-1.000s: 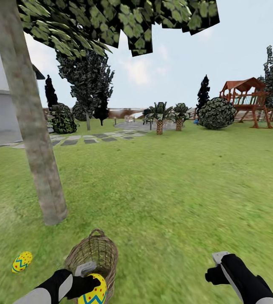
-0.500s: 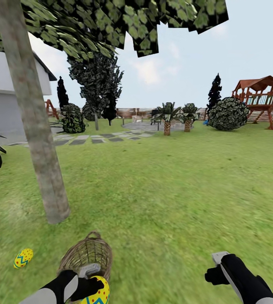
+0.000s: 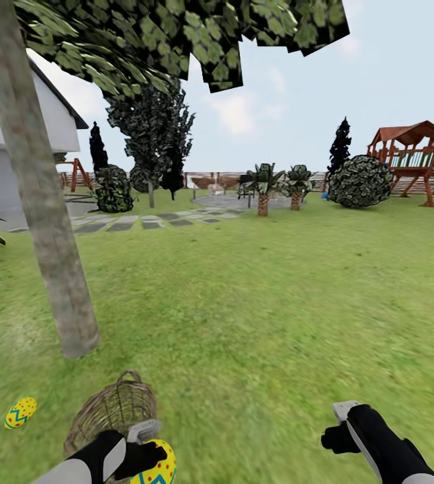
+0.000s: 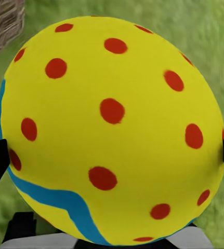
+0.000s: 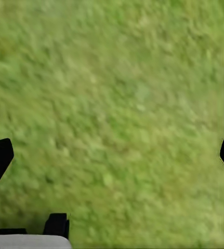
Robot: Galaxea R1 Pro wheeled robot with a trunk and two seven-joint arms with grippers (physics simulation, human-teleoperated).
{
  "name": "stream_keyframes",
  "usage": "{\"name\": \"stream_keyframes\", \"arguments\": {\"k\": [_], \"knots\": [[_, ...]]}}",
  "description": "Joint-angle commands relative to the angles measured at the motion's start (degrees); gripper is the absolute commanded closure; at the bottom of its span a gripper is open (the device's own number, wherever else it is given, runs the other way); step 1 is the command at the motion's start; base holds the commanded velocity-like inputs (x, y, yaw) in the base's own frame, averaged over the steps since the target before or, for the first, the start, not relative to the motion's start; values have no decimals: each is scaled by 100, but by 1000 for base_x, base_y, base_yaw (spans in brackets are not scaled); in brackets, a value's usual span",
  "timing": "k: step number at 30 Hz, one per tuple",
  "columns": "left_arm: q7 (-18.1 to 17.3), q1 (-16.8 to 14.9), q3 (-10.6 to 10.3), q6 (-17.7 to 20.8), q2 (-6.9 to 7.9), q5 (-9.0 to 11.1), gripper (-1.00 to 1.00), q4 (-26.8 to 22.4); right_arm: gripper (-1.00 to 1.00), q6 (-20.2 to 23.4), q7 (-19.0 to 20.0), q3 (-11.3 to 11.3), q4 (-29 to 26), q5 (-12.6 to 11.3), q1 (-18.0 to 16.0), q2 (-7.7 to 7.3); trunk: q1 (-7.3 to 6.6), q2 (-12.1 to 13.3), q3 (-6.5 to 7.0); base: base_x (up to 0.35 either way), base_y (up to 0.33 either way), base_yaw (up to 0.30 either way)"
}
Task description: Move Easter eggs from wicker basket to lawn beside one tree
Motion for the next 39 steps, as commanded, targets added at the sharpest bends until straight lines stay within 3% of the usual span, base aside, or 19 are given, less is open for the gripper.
{"name": "stream_keyframes", "arguments": {"k": [1,9,11,15,18,20,23,26,36,39], "knots": [[-28,-1,45,39,-12,-63,100,-14,-100,21,42,20,-6,55,-3,-6,-22,37,11,0,-297,0],[-28,-1,42,39,-74,-68,100,-10,-100,21,42,27,-6,55,-3,3,-198,358,155,240,-168,0],[-43,-1,39,43,-21,-57,100,-44,-100,21,42,26,-6,56,-3,3,-242,438,190,333,-11,0],[-274,-1,77,82,572,-1,100,-146,-100,21,44,25,-6,55,-3,3,-330,598,262,337,-1,0],[-774,-1,87,168,812,8,100,-450,-100,21,45,27,-6,56,-3,3,-396,719,316,338,0,0],[-906,-1,86,269,933,10,100,-512,-100,21,45,28,-6,55,-3,3,-440,799,352,338,0,0],[-916,-1,69,295,904,0,100,-531,-100,21,48,22,-6,56,-5,-2,-506,919,406,335,-22,0],[-879,-1,65,251,701,-9,100,-516,-100,8,51,-15,-6,30,-3,-15,-572,1040,460,214,-100,0],[-871,-1,76,239,648,-10,100,-466,-100,-112,65,-25,37,10,-3,-94,-791,1441,639,-20,-15,0],[-852,-1,52,234,470,-50,100,-443,-100,-111,52,-25,37,17,-3,-80,-857,1561,693,-56,-252,0]]}}
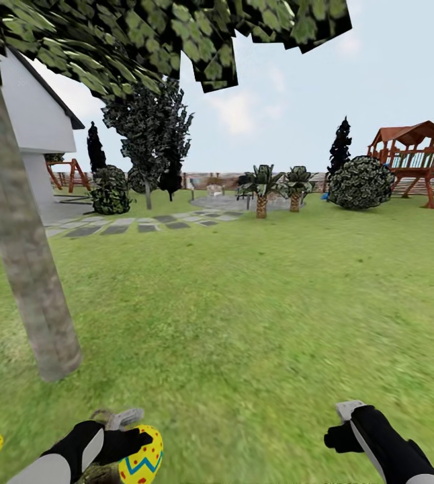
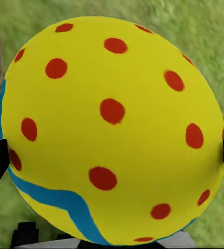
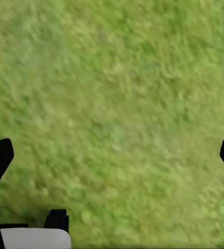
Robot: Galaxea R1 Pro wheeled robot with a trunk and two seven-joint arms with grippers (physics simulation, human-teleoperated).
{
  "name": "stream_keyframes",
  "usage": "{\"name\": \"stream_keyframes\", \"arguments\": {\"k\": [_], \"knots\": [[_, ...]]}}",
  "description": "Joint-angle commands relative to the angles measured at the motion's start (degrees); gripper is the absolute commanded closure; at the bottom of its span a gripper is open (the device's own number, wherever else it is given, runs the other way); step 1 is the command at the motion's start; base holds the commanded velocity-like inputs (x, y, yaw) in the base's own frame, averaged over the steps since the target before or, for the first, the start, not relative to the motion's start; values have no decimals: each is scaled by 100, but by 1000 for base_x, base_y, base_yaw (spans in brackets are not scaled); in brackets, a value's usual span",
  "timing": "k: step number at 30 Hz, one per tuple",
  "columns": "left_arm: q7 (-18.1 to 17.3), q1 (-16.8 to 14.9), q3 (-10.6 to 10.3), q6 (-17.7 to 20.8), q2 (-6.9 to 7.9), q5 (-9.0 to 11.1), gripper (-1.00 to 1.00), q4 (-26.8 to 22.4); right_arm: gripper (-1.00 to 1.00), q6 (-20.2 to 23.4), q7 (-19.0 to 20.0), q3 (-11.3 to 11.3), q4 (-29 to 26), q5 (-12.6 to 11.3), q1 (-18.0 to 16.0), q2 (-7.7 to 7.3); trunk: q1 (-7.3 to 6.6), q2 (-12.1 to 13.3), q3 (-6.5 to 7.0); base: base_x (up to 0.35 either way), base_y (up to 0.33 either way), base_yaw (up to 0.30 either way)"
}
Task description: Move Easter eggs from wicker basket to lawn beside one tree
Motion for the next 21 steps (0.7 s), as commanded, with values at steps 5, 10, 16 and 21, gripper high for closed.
{"name": "stream_keyframes", "arguments": {"k": [5,10,16,21], "knots": [[308,-4,41,32,-82,-71,100,-1,-100,15,36,22,-7,55,-4,12,-110,196,82,-4,-309,0],[357,-4,67,24,-93,-24,100,-9,-100,7,30,42,21,68,-4,20,-220,397,171,18,-314,0],[342,-4,73,23,-90,-10,100,-10,-100,4,40,16,239,43,-3,-5,-352,637,279,73,-314,0],[340,-4,70,23,-93,-10,100,-10,-100,8,38,0,235,16,-3,-25,-461,838,369,76,-314,0]]}}
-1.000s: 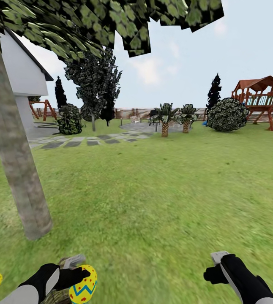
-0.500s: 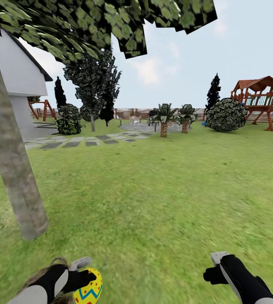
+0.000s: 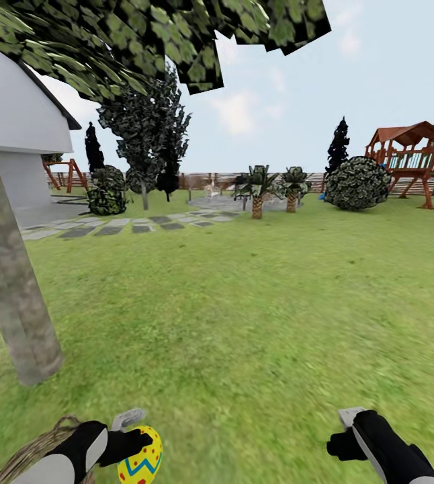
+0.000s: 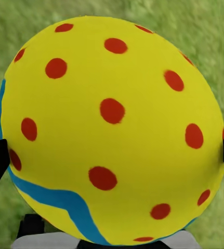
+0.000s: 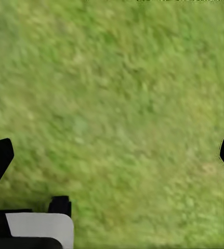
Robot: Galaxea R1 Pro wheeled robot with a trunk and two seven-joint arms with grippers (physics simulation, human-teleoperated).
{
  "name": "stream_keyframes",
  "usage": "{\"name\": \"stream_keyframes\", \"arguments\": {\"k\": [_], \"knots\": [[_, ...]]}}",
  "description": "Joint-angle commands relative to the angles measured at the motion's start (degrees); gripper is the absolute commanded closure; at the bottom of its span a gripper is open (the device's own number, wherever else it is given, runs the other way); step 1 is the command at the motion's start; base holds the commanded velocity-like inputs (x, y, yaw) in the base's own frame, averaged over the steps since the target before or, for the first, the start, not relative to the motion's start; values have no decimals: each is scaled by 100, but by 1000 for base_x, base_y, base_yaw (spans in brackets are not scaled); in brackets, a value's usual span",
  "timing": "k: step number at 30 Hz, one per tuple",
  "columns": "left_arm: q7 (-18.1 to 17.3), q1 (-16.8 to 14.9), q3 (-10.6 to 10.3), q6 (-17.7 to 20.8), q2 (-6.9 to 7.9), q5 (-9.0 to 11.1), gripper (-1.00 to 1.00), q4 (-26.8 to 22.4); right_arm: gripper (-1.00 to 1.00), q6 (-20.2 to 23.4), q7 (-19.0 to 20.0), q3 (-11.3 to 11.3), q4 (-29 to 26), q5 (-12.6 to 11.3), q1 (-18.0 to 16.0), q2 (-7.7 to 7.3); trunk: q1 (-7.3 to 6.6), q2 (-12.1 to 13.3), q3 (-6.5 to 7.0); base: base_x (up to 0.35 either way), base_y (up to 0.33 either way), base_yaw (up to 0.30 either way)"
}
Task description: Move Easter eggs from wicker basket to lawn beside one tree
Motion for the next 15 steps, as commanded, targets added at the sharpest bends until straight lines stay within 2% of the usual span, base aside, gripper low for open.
{"name": "stream_keyframes", "arguments": {"k": [1,15], "knots": [[-41,-4,50,33,0,-61,100,-12,-100,24,36,20,-13,45,-3,-12,-21,35,9,76,-314,0],[-45,-4,53,33,31,-76,100,-26,-100,26,38,-12,-11,26,-3,22,-328,596,260,97,-308,0]]}}
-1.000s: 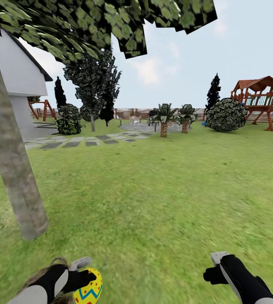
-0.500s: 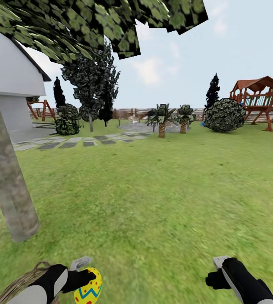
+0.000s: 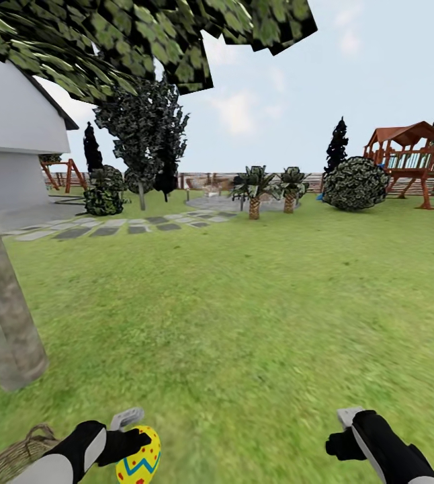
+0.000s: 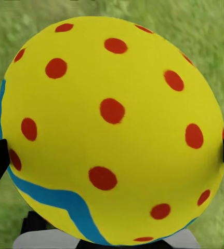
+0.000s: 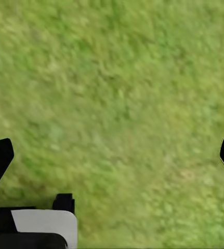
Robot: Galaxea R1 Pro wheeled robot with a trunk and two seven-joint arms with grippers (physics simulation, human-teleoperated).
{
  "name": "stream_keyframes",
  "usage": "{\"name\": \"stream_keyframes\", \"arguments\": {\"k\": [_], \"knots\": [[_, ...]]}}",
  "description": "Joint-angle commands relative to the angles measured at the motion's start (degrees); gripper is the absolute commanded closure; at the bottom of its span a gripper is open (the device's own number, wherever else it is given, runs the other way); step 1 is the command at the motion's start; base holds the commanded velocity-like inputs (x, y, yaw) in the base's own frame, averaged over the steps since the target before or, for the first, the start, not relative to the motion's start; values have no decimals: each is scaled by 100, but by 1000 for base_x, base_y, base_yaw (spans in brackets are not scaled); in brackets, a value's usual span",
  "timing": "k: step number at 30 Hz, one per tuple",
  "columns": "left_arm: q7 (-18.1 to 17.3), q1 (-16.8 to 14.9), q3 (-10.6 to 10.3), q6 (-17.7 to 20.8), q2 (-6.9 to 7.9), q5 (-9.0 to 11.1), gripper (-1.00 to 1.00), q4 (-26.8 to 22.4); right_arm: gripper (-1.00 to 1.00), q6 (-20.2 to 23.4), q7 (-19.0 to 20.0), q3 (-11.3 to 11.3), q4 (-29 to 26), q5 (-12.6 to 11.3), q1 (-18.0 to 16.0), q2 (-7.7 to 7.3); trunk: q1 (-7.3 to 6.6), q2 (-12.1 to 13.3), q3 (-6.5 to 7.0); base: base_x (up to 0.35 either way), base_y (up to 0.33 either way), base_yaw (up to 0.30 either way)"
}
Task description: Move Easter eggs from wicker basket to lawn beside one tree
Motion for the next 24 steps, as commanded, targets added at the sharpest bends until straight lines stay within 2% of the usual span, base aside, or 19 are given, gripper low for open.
{"name": "stream_keyframes", "arguments": {"k": [1,4,6,9,16,24], "knots": [[-37,-4,47,33,2,-61,100,-14,-100,22,33,21,-7,45,-4,5,-19,33,8,144,-295,0],[-37,-4,41,31,-3,-56,100,-3,-100,22,28,20,-10,45,-4,26,-85,153,62,151,-294,0],[-37,-4,41,31,-4,-55,100,-3,-100,26,35,4,-20,41,-4,-17,-129,234,98,159,-290,0],[-44,-4,46,33,3,-54,100,-13,-100,28,33,-156,-27,45,-4,6,-195,354,151,160,-275,0],[-49,-4,39,33,-3,-54,100,1,-100,22,31,-158,-25,44,-4,63,-349,635,277,163,-207,0],[-46,-4,38,33,-30,-64,100,15,-100,22,35,-187,-48,37,-4,59,-524,955,421,165,-139,0]]}}
